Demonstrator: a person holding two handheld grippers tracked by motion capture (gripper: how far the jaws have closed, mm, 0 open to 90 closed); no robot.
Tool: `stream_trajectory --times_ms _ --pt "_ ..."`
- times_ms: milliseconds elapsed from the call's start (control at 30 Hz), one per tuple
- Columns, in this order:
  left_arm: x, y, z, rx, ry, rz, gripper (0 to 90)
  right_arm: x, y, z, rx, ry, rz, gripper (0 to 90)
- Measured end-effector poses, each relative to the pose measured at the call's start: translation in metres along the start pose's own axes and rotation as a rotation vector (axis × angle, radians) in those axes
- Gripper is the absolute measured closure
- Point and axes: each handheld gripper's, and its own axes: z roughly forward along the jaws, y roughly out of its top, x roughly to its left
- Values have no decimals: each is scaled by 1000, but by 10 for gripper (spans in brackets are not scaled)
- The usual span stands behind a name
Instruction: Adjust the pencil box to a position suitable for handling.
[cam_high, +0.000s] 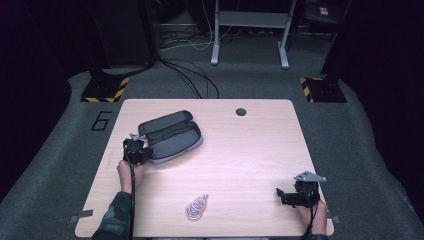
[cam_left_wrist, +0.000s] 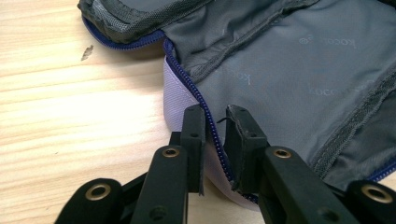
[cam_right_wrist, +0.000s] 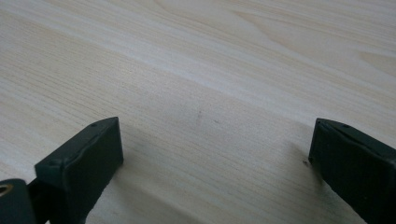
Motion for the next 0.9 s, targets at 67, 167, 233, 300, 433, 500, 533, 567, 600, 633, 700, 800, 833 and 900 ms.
stream_trajectory --times_ms 67,167,233,300,433,500,533,567,600,633,700,800,833,900 --pt "-1 0 0 2 -4 12 788 0 0 0 0 0 0 23" --pt "-5 0 0 -5 -20 13 804 0 0 0 0 0 0 23" --pt "-7 0 0 -4 -26 16 816 0 0 0 0 0 0 23" --pt "-11 -1 1 -8 -33 16 823 0 0 0 1 0 -1 23" --pt "-17 -2 1 -16 -47 26 831 0 0 0 0 1 1 24" --pt "-20 -2 2 -19 -54 28 833 0 0 0 0 1 1 24" --pt "-21 -2 2 -23 -57 33 833 0 0 0 1 1 0 24" --pt "-23 -2 2 -32 -58 29 834 0 0 0 1 1 -1 24" --pt "-24 -2 2 -21 -68 43 834 0 0 0 1 1 -1 24" --pt "-25 -2 1 -9 -74 50 834 0 0 0 0 1 -1 24" --pt "-30 -3 3 -27 -77 43 835 0 0 0 0 1 -1 24" --pt "-35 -2 4 -31 -84 65 835 0 0 0 0 1 0 24" --pt "-37 -2 4 -28 -92 70 836 0 0 0 0 1 0 24" --pt "-40 -1 4 -25 -101 70 835 0 0 0 0 1 -2 24"
